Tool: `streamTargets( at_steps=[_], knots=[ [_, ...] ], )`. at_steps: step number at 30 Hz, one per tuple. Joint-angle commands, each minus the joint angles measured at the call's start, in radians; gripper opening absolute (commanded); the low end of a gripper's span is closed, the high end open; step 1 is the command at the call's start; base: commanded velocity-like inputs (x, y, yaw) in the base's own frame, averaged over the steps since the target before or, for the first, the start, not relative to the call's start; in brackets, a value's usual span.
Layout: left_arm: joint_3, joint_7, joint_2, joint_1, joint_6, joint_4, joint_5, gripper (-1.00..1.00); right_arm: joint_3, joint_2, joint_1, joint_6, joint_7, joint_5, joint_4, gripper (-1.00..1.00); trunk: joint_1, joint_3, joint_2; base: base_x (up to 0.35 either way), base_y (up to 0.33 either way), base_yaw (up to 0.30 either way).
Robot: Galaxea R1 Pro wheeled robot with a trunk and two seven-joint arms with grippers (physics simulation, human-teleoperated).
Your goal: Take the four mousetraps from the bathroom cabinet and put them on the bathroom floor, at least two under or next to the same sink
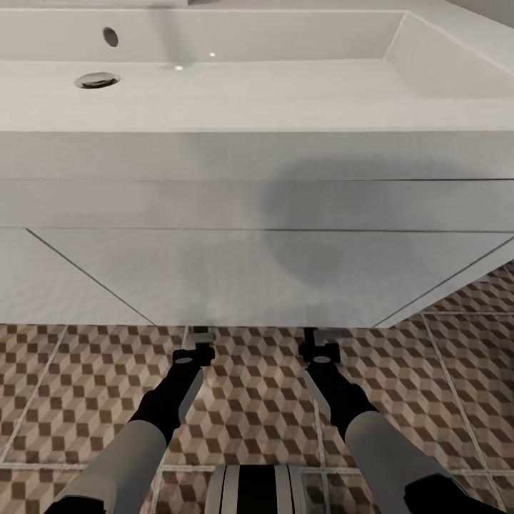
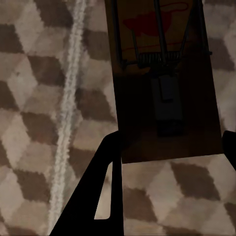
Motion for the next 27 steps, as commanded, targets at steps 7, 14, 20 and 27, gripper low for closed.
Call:
streamTargets(
  at_steps=[7,14,20,27],
  knots=[
    [-0.005,0.01,0.0,0.0,0.011,-0.002,0.001,-1.0,0.007,-0.001,0.0,0.008,-0.009,-0.009,-0.002,-1.0,0.0,-0.001,0.0,0.0,0.0,0.0],
    [-0.005,0.027,0.0,0.0,0.013,-0.001,0.001,-1.0,0.007,-0.001,0.0,0.008,-0.009,-0.009,-0.002,-1.0,0.0,-0.001,0.0,0.0,0.0,0.0],
    [-0.005,0.036,0.001,0.0,0.013,-0.003,0.002,-1.0,0.007,-0.001,0.0,0.008,-0.008,-0.01,0.0,-1.0,0.0,-0.001,0.0,0.0,0.0,0.0],
    [-0.004,0.038,-0.001,0.0,0.009,-0.006,0.002,-1.0,0.007,-0.001,0.0,0.008,-0.007,-0.009,0.0,-1.0,0.0,-0.001,0.0,0.0,0.0,0.0]
  ],
)
